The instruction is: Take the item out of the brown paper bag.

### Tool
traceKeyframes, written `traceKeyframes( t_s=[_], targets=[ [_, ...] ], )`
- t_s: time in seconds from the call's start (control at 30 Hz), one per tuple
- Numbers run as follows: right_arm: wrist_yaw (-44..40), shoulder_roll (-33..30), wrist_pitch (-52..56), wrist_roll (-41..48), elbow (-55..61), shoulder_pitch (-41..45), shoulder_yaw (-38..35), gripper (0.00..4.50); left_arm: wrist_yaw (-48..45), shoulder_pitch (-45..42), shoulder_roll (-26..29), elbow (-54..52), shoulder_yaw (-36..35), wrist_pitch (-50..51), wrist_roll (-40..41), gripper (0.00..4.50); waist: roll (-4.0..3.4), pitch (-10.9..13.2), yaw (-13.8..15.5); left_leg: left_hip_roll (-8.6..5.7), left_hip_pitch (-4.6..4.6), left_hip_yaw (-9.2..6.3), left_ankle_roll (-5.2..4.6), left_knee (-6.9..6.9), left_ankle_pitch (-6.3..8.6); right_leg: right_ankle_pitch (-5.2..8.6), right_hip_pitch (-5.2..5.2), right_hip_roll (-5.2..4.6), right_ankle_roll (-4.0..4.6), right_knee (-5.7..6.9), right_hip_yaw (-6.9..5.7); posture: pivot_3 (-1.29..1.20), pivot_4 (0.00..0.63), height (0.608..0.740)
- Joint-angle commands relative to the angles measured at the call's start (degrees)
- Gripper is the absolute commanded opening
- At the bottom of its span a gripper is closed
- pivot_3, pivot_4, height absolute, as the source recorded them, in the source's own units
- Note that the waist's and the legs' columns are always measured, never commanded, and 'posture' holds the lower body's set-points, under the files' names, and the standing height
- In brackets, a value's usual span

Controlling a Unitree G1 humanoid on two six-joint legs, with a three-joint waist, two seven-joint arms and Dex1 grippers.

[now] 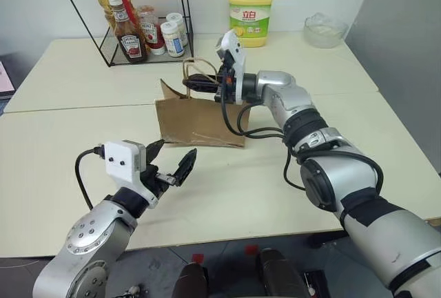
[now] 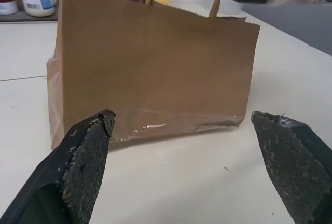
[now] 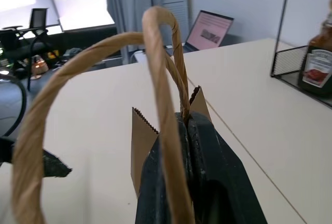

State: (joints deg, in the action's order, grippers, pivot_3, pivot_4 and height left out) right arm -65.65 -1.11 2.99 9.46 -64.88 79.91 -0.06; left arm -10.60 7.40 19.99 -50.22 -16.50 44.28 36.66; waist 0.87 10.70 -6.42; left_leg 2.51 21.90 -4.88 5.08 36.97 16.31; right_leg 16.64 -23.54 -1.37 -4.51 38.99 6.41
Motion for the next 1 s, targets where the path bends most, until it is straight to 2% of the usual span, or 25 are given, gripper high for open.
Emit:
traceKeyframes(
  t_s=[0.03,0.33,0.77,1.0],
  targets=[
    [-3.79,0.18,-4.19,-0.61,1.02,1.11,0.5,0.02,0.7,2.52,-0.64,-2.28,-1.25,-2.7,-0.17,4.5,0.0,0.0,-0.01,0.0,0.0,0.0,0.01,0.0,-0.01,0.0,0.0,0.0,0.0,-0.01,0.0,0.0,0.15,0.74],
    [-3.45,0.39,-8.98,-3.59,-1.33,0.14,1.78,0.02,-1.84,6.58,1.18,-1.04,2.24,-6.32,-1.95,4.5,0.0,0.0,0.03,0.01,-0.04,-0.03,0.0,0.01,0.0,0.0,0.02,0.01,0.01,0.01,-0.04,0.0,0.15,0.74],
    [8.02,-1.1,-15.09,-7.44,-8.34,7.46,1.22,0.02,-3.44,2.01,3.01,2.7,1.34,-7.24,-0.63,4.5,0.0,0.0,0.0,0.02,-0.05,-0.06,0.01,0.0,-0.01,0.0,0.04,0.02,0.01,0.0,-0.1,0.0,0.15,0.74],
    [9.74,0.59,-15.83,-10.61,-10.4,6.38,1.74,0.02,-2.53,0.71,3.17,2.05,1.57,-6.04,0.23,4.5,0.0,0.0,-0.02,0.02,-0.05,-0.07,0.01,0.0,-0.01,0.0,0.03,0.01,0.02,0.01,-0.11,0.0,0.15,0.74]
  ],
)
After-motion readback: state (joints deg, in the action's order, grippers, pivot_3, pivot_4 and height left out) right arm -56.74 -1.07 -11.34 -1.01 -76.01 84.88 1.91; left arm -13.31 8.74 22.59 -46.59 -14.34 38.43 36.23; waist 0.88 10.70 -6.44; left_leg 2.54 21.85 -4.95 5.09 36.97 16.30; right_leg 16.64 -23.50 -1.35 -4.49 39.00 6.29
